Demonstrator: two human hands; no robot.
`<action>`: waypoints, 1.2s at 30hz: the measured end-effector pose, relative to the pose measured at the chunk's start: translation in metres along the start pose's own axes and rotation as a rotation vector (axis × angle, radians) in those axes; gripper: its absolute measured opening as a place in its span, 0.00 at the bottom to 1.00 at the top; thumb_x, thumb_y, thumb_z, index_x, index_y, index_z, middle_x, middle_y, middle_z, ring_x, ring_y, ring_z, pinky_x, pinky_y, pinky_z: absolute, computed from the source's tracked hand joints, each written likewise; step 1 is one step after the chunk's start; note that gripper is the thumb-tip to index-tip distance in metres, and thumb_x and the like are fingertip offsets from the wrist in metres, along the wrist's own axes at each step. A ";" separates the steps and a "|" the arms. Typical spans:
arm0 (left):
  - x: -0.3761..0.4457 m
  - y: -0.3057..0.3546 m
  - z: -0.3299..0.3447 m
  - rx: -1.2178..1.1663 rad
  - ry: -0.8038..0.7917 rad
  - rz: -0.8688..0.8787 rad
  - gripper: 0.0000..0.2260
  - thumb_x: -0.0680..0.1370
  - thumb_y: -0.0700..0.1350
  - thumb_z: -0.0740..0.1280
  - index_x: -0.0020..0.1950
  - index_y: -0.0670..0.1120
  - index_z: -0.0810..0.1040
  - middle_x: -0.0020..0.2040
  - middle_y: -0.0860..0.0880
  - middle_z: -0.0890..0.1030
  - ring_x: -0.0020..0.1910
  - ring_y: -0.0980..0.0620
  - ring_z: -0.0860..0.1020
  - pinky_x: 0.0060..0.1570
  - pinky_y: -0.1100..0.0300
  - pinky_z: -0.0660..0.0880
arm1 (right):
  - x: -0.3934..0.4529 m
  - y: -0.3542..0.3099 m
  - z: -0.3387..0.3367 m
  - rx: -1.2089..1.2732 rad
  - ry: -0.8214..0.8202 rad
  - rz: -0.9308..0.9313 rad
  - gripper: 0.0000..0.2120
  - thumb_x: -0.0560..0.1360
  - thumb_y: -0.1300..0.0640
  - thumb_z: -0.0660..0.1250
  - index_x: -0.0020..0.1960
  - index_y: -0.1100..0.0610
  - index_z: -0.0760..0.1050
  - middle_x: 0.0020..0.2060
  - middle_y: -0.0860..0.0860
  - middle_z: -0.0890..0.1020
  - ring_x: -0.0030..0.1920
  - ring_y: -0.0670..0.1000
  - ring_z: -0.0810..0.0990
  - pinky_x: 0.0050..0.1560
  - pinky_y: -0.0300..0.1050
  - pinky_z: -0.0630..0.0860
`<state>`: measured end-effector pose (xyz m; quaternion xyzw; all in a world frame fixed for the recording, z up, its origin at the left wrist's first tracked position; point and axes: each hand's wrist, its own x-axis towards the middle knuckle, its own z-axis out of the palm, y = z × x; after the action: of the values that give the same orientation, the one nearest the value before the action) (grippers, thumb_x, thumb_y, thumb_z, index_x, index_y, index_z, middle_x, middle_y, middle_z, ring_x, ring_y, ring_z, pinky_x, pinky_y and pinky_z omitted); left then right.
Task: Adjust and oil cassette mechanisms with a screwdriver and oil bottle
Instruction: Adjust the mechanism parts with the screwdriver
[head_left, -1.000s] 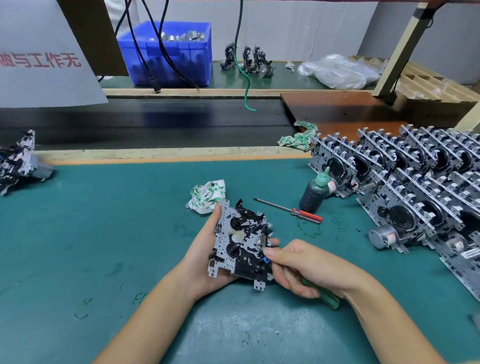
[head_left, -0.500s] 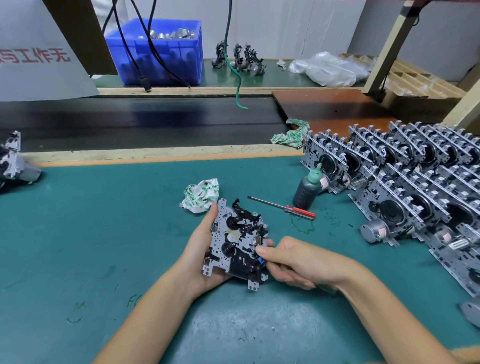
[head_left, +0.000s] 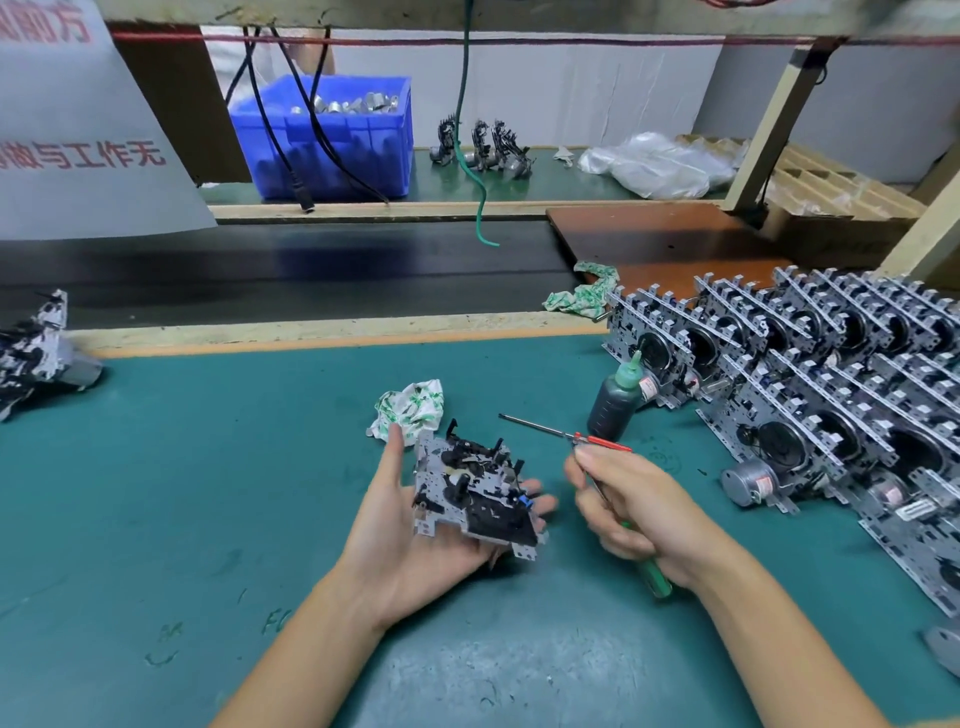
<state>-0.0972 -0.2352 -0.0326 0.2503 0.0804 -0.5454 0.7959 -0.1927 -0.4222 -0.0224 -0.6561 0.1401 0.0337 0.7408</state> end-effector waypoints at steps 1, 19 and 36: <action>0.000 0.001 0.000 -0.029 -0.009 0.000 0.45 0.70 0.71 0.60 0.69 0.33 0.67 0.65 0.26 0.69 0.62 0.26 0.70 0.59 0.35 0.72 | 0.002 0.002 -0.001 -0.001 0.034 -0.010 0.14 0.81 0.54 0.53 0.40 0.57 0.69 0.18 0.52 0.66 0.15 0.44 0.53 0.20 0.28 0.54; -0.009 0.023 -0.009 0.621 -0.095 -0.242 0.33 0.68 0.67 0.64 0.62 0.45 0.79 0.64 0.39 0.77 0.59 0.40 0.78 0.56 0.47 0.76 | -0.013 0.014 0.006 -1.623 0.134 -0.705 0.33 0.69 0.31 0.55 0.60 0.54 0.77 0.48 0.46 0.80 0.52 0.49 0.78 0.60 0.43 0.69; -0.048 -0.017 -0.022 2.356 0.633 0.596 0.29 0.59 0.80 0.44 0.34 0.56 0.62 0.31 0.56 0.69 0.34 0.56 0.73 0.32 0.61 0.62 | -0.031 0.034 0.010 -1.532 0.431 -0.730 0.26 0.71 0.34 0.59 0.35 0.57 0.75 0.32 0.48 0.76 0.35 0.53 0.76 0.53 0.45 0.67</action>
<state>-0.1280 -0.1895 -0.0374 0.9364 -0.3271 -0.0012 0.1271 -0.2288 -0.4038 -0.0462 -0.9693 -0.0030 -0.2453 0.0182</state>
